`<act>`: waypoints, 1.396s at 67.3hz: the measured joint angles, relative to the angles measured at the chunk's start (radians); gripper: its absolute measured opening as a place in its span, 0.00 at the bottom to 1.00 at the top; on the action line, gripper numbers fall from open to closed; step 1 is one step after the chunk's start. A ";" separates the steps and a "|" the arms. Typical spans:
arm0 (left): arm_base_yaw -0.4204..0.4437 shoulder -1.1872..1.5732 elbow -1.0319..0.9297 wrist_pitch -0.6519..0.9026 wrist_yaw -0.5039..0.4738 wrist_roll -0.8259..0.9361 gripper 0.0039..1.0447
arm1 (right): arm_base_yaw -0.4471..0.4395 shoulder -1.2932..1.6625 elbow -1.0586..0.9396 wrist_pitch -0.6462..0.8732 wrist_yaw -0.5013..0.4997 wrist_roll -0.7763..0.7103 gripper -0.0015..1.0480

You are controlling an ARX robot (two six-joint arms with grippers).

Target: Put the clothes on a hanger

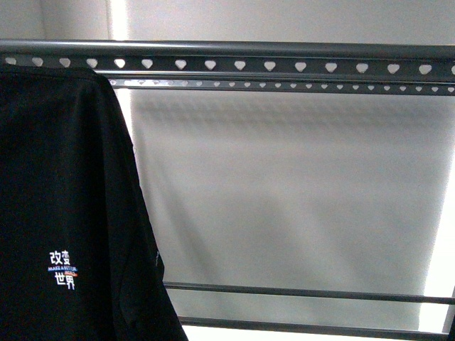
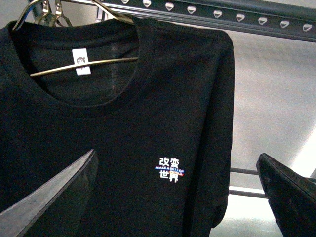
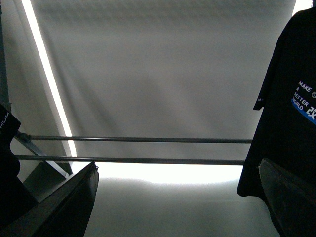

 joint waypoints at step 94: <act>-0.150 0.976 0.970 -0.542 -0.595 -0.719 0.94 | 0.000 0.000 0.000 0.000 0.000 0.000 0.93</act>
